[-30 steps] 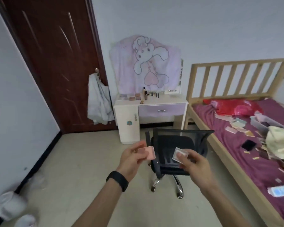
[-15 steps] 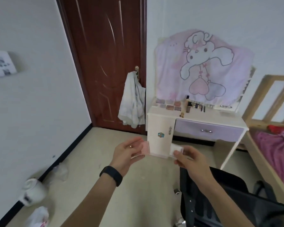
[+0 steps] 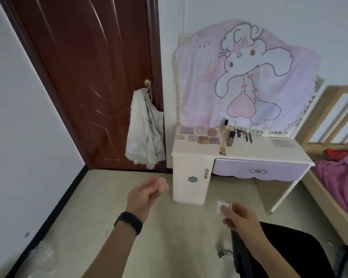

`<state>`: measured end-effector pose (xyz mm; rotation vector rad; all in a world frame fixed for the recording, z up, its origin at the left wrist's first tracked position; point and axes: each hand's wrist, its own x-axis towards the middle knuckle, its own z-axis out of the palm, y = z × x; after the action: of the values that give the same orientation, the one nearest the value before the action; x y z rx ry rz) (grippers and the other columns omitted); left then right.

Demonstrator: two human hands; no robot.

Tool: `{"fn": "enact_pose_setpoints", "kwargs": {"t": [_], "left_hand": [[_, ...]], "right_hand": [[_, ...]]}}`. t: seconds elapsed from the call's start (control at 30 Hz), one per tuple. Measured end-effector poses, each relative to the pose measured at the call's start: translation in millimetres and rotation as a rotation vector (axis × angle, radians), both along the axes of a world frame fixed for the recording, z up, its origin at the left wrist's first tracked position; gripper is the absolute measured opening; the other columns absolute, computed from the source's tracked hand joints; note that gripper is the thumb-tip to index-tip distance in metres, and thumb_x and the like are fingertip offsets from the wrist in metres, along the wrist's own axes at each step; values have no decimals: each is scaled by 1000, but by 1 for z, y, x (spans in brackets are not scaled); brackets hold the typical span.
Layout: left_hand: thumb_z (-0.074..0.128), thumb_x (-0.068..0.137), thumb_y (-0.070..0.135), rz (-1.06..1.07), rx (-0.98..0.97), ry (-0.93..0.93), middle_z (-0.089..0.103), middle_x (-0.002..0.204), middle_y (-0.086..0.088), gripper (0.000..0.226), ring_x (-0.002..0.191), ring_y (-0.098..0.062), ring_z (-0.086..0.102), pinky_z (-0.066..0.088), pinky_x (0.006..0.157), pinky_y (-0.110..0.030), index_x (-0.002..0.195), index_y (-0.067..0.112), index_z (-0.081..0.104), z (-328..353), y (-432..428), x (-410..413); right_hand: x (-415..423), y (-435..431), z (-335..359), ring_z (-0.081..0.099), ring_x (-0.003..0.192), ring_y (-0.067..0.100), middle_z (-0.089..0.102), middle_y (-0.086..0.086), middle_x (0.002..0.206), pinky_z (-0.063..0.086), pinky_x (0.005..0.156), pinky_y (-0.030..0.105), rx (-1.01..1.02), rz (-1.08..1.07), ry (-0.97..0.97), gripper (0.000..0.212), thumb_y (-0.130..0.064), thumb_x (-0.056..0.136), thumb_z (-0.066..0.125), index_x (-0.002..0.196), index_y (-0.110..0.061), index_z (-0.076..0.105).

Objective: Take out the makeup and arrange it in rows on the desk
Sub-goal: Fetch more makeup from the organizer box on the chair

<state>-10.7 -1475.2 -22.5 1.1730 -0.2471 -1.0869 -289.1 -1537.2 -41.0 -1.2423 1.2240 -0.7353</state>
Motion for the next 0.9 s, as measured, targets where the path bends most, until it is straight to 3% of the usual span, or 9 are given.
{"fn": "enact_pose_setpoints", "kwargs": {"t": [0.13, 0.23, 0.33, 0.43, 0.53, 0.67, 0.8, 0.9], "left_hand": [[61, 91, -8, 30, 106, 20, 65, 121, -21, 35, 99, -28, 66, 61, 72, -26, 125, -1, 60, -41, -65, 36], [59, 94, -4, 18, 196, 10, 63, 127, -21, 37, 109, -28, 64, 55, 83, -32, 131, -2, 57, -67, -122, 62], [57, 98, 3, 15, 268, 14, 64, 121, -16, 29, 101, -22, 63, 50, 88, -34, 127, 0, 58, -83, -176, 81], [60, 98, 13, -3, 391, -54, 67, 106, -7, 23, 86, -14, 60, 49, 73, -26, 120, 7, 63, -96, -236, 101], [64, 95, 19, -24, 485, -133, 69, 102, -1, 24, 87, -14, 58, 41, 67, -26, 119, 14, 67, -109, -288, 119], [68, 92, 17, -71, 551, -186, 68, 98, -4, 24, 84, -19, 54, 36, 63, -28, 116, 18, 67, -120, -350, 133], [71, 89, 13, -163, 569, -219, 72, 109, -10, 28, 82, -20, 63, 41, 65, -29, 117, 13, 66, -139, -413, 141], [75, 85, 13, -230, 610, -315, 73, 107, -12, 30, 89, -23, 66, 45, 64, -27, 114, 10, 67, -162, -459, 150]], "right_hand": [[25, -53, -28, 63, 61, 16, 64, 10, 73, 46, 64, 29, 48, -51, 23, 28, -13, 93, 69, 95, 13, 60], [50, -101, -46, 63, 60, 14, 68, 7, 75, 47, 62, 27, 94, -84, 37, 15, -14, 93, 69, 94, 2, 68], [79, -161, -61, 61, 61, 14, 68, 3, 74, 46, 62, 26, 119, -60, 46, 15, -15, 94, 68, 80, -12, 65], [111, -229, -76, 62, 62, 14, 69, -1, 75, 47, 63, 27, 153, -58, 48, 12, -15, 94, 68, 83, -16, 65], [138, -288, -87, 62, 61, 12, 67, 0, 74, 48, 62, 26, 169, -42, 64, 12, -17, 94, 68, 83, -13, 65], [167, -351, -104, 63, 63, 10, 69, 2, 83, 51, 64, 28, 193, -20, 133, 9, -20, 95, 68, 93, -11, 68], [190, -408, -129, 67, 78, 22, 69, 2, 91, 56, 78, 44, 166, -42, 247, 17, -24, 87, 74, 95, -21, 60], [207, -450, -149, 64, 81, 18, 65, -5, 91, 52, 75, 35, 152, -32, 363, 24, -27, 86, 76, 96, -21, 55]]}}
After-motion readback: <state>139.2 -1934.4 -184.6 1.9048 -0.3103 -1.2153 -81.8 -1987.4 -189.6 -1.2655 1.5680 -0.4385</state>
